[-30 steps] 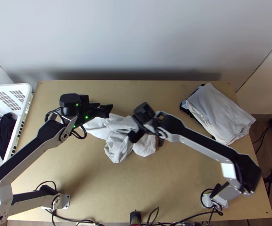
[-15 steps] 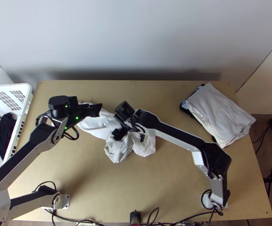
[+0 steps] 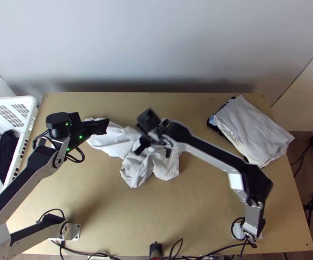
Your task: Fold the t-shirt
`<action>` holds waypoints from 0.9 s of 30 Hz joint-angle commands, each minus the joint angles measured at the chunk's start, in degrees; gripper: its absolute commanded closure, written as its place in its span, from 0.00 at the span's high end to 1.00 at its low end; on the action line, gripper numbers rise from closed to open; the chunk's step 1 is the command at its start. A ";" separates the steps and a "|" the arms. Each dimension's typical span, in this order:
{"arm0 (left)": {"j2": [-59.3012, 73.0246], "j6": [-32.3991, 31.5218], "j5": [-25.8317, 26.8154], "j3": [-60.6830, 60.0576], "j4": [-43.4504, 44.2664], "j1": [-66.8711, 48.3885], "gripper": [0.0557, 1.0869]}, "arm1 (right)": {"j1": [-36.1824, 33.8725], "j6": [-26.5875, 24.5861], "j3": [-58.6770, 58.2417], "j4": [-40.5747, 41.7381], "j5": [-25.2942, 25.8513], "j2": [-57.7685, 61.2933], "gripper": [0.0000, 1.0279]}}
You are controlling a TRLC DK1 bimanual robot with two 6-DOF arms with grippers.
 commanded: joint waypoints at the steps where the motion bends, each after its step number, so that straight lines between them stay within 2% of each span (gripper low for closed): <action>1: -1.47 -0.36 0.08 -0.61 0.11 0.42 0.95 | -4.70 5.79 4.32 -0.83 0.01 -8.45 0.03; 4: -1.91 -0.62 0.08 -0.88 0.11 0.33 0.95 | -5.50 5.88 5.29 -1.35 0.09 -12.67 0.03; 6: -1.91 -1.15 0.08 -0.97 0.11 0.07 0.95 | -6.37 9.22 5.38 -1.18 0.09 -15.57 0.03; 9: -1.91 -1.68 0.08 -0.97 0.11 -0.46 0.95 | -11.12 15.54 4.24 -0.74 0.18 -17.59 0.03; 14: -2.71 -1.85 0.08 -0.97 0.11 -1.07 0.95 | -20.00 18.88 0.37 -0.74 1.59 -18.21 0.03; 17: -3.76 -1.76 0.08 -1.05 -0.33 -0.98 0.95 | -22.19 18.88 0.28 -0.12 2.20 -20.93 0.03; 24: -3.23 -1.85 0.08 -2.64 -0.60 -2.57 0.95 | -22.19 16.77 -1.74 4.36 2.47 -24.97 0.03; 27: -2.71 -2.03 -0.01 -3.25 -0.16 -3.71 0.95 | -22.90 16.51 -4.46 6.82 4.31 -25.24 0.03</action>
